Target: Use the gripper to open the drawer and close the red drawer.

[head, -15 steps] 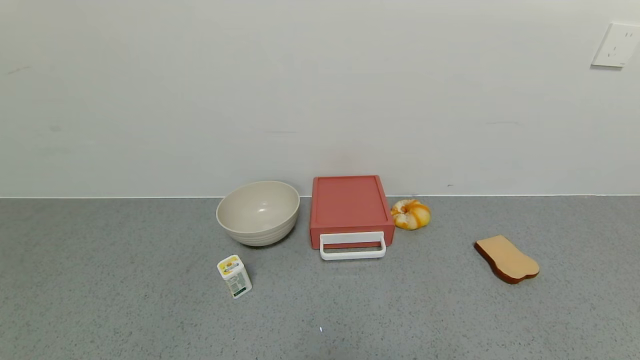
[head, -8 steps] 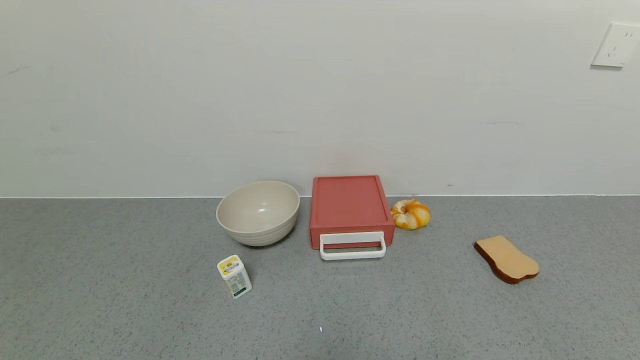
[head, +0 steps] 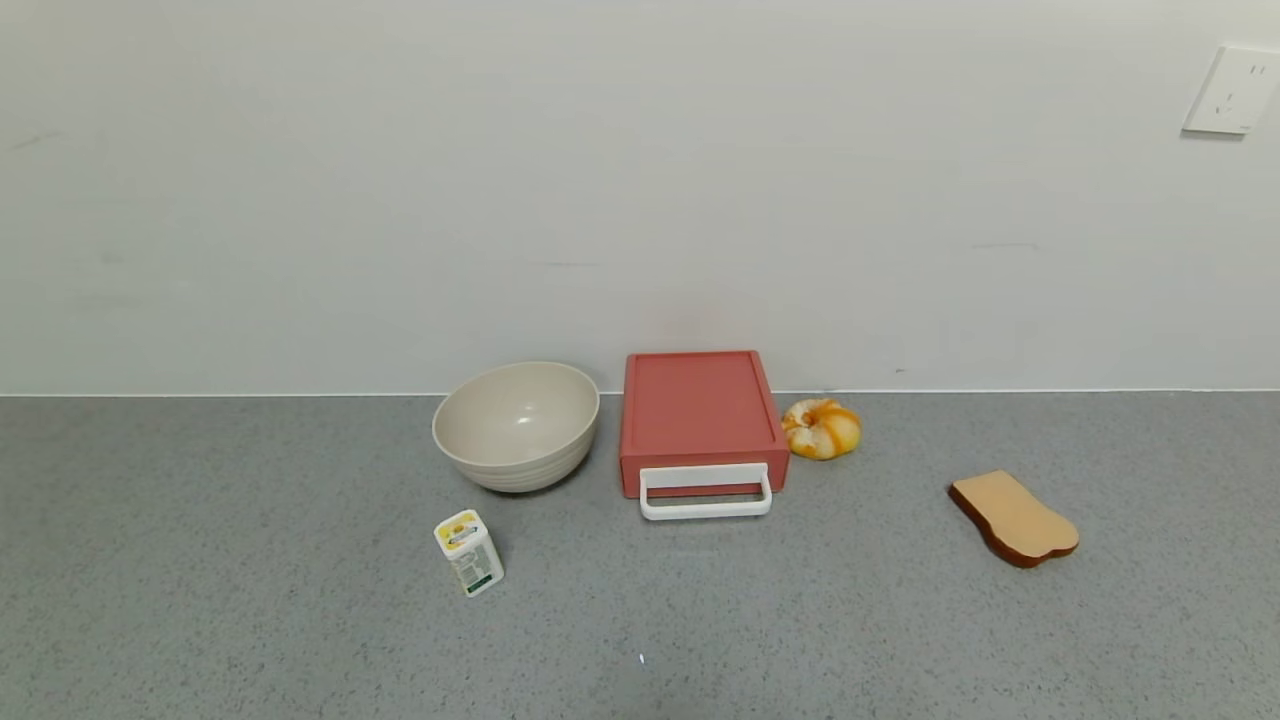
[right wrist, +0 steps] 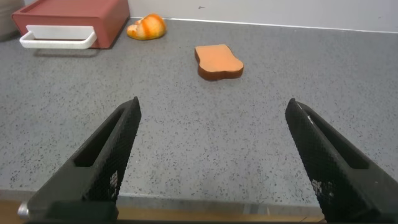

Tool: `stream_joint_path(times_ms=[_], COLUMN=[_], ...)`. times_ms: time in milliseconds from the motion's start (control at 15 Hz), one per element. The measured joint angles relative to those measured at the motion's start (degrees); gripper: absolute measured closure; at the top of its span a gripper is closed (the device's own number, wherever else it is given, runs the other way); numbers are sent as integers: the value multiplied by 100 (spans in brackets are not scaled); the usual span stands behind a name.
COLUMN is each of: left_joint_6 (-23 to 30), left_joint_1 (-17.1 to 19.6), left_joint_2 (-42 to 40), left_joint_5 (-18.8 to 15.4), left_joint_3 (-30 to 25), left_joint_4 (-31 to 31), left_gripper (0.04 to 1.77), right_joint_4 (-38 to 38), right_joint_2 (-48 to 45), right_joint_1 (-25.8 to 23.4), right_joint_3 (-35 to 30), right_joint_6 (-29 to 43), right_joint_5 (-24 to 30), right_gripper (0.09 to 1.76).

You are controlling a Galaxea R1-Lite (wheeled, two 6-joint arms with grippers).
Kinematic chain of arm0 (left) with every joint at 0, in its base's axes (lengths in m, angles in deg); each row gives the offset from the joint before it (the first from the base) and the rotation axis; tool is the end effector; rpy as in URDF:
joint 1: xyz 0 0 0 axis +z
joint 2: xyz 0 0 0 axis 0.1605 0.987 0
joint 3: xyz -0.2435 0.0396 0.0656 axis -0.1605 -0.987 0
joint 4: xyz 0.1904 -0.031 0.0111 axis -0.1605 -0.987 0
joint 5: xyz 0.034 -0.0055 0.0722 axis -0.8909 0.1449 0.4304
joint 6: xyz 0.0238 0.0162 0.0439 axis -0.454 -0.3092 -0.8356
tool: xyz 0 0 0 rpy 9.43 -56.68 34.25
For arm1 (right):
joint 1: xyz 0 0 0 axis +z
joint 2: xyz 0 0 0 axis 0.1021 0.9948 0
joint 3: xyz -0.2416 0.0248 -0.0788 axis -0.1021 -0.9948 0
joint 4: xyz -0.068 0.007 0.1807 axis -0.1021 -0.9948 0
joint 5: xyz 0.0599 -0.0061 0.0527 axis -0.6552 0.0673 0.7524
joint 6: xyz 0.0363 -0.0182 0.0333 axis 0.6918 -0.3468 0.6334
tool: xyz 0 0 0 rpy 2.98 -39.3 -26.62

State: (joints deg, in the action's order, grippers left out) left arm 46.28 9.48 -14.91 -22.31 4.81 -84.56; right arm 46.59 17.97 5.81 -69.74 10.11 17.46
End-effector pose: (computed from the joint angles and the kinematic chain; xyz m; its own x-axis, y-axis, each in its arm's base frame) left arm 0.0551 0.0001 0.0747 1.0000 0.0025 -0.0058 -0.0024 0.9996 0.0271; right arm 0.0550 0.0014 0.0757 0.9997 0.0260 0.0013 -0.0260 0.9996 -0.0072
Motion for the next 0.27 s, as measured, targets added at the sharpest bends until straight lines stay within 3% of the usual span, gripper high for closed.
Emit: stream_joint_path(times_ms=[267], left_joint_6=[0], left_joint_1=[0], left_joint_2=[0], left_joint_5=[2], left_joint_3=[0], left_joint_4=[0], left_gripper=[9], right_joint_4=[0], right_joint_2=[0], right_joint_1=[2], right_joint_3=[0], right_joint_6=[0], right_joint_5=[0], right_gripper=[14])
